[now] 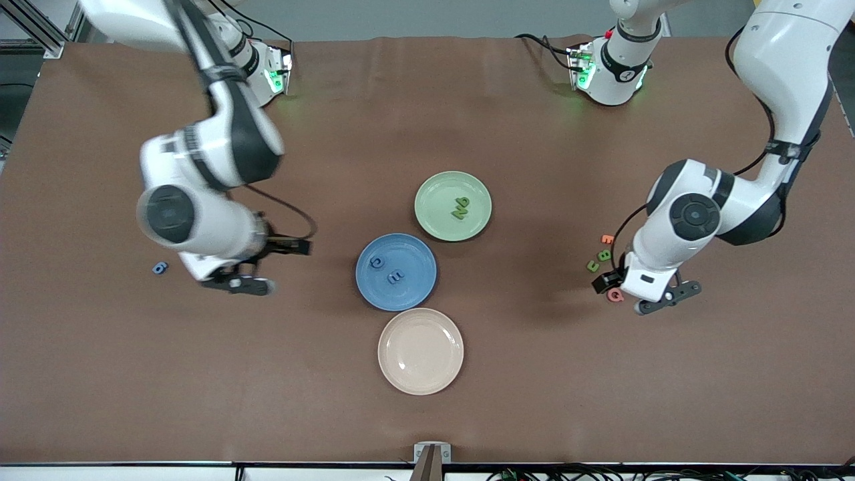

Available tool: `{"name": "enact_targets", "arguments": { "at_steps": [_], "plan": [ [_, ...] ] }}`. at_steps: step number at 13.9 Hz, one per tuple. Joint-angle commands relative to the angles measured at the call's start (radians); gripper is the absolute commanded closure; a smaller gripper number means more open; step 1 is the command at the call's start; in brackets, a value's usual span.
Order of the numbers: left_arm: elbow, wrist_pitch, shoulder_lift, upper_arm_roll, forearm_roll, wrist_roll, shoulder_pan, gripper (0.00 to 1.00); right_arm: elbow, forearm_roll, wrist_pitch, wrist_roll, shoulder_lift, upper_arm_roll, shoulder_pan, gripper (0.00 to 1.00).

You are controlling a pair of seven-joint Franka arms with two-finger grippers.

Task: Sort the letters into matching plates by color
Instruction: 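Move the right gripper to the blue letters while the left gripper returns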

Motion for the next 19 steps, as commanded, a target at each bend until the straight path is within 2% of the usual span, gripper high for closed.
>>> {"name": "enact_targets", "arguments": {
  "at_steps": [1, 3, 4, 5, 7, 9, 11, 15, 17, 19],
  "plan": [
    [-0.09, 0.005, -0.063, -0.012, 0.014, 0.006, 0.05, 0.01, -0.133, -0.009, 0.009, -0.165, -0.088, 0.023, -0.134, 0.0],
    [-0.123, 0.018, -0.079, -0.014, 0.013, -0.007, 0.066, 0.01, -0.189, -0.03, 0.02, -0.285, -0.119, 0.021, -0.232, 0.0],
    [-0.134, 0.019, -0.082, -0.014, 0.013, -0.014, 0.072, 0.01, -0.222, -0.073, 0.046, -0.324, -0.13, 0.021, -0.272, 0.0],
    [-0.14, 0.019, -0.082, -0.014, 0.01, -0.018, 0.076, 0.0, -0.259, -0.111, 0.093, -0.371, -0.139, 0.021, -0.312, 0.0],
    [-0.154, 0.03, -0.077, -0.014, 0.007, -0.046, 0.09, 0.0, -0.319, -0.123, 0.218, -0.506, -0.134, 0.021, -0.411, 0.0],
    [-0.182, 0.06, -0.073, -0.02, 0.007, -0.084, 0.09, 0.0, -0.33, -0.135, 0.297, -0.584, -0.124, 0.021, -0.477, 0.0],
    [-0.222, 0.131, -0.07, -0.019, 0.005, -0.096, 0.095, 0.0, -0.33, -0.178, 0.345, -0.606, -0.088, 0.021, -0.513, 0.0],
    [-0.231, 0.177, -0.022, -0.017, 0.011, -0.136, 0.104, 0.01, -0.365, -0.185, 0.49, -0.643, -0.012, 0.023, -0.553, 0.01],
    [-0.231, 0.185, 0.001, -0.015, 0.049, -0.133, 0.104, 0.08, -0.396, -0.184, 0.553, -0.642, 0.008, 0.023, -0.554, 0.03],
    [-0.257, 0.185, 0.004, -0.015, 0.125, -0.117, 0.106, 0.24, -0.405, -0.182, 0.584, -0.642, 0.033, 0.023, -0.557, 0.1]
  ]
}}
